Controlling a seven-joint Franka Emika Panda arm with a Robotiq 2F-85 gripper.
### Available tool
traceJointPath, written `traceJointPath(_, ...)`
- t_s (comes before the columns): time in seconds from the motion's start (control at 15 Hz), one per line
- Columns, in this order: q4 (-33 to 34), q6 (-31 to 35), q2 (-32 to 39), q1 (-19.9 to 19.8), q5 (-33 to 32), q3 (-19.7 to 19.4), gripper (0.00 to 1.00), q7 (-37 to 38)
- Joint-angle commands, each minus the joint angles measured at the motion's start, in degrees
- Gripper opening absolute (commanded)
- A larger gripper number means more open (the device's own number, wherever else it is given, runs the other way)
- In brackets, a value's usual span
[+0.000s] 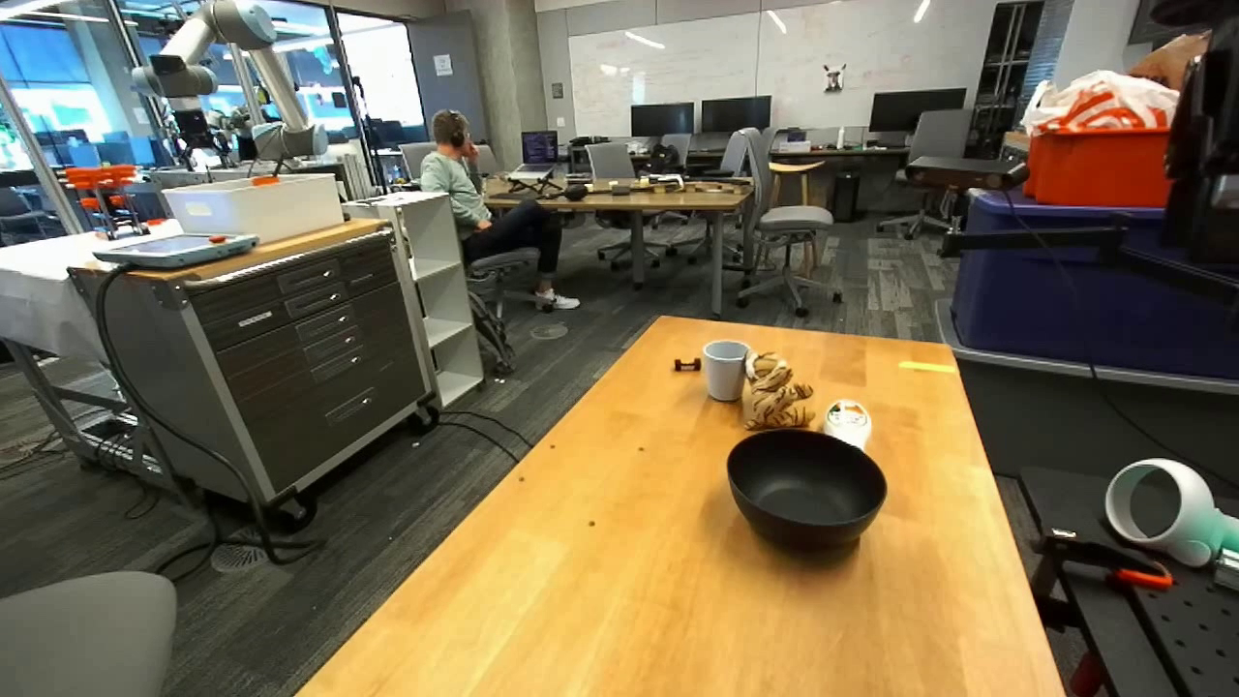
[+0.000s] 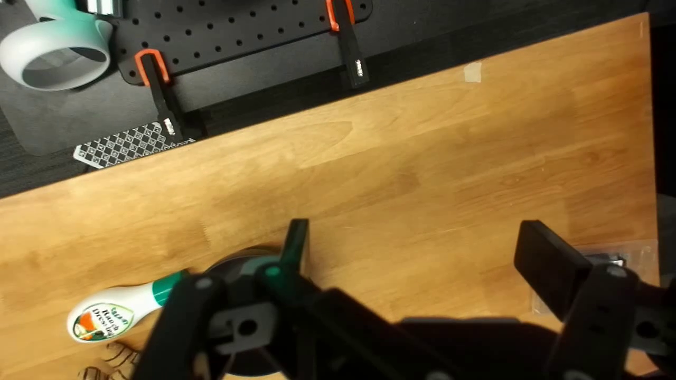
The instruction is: Put the toy tiger in the black bowl
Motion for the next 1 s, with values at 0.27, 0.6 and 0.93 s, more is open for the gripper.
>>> traceJointPath(0.27, -0.55, 3.13, 0.76, -0.99, 0.57, 1.51, 1.0, 0.44)
traceJointPath(0.6, 0.89, 14.17, 6.15, -2.41, -0.02, 2.58, 1.0, 2.71)
traceJointPath(0.93, 4.23, 24.7, 14.12, -5.3, -2.29, 2.89, 1.0, 6.43)
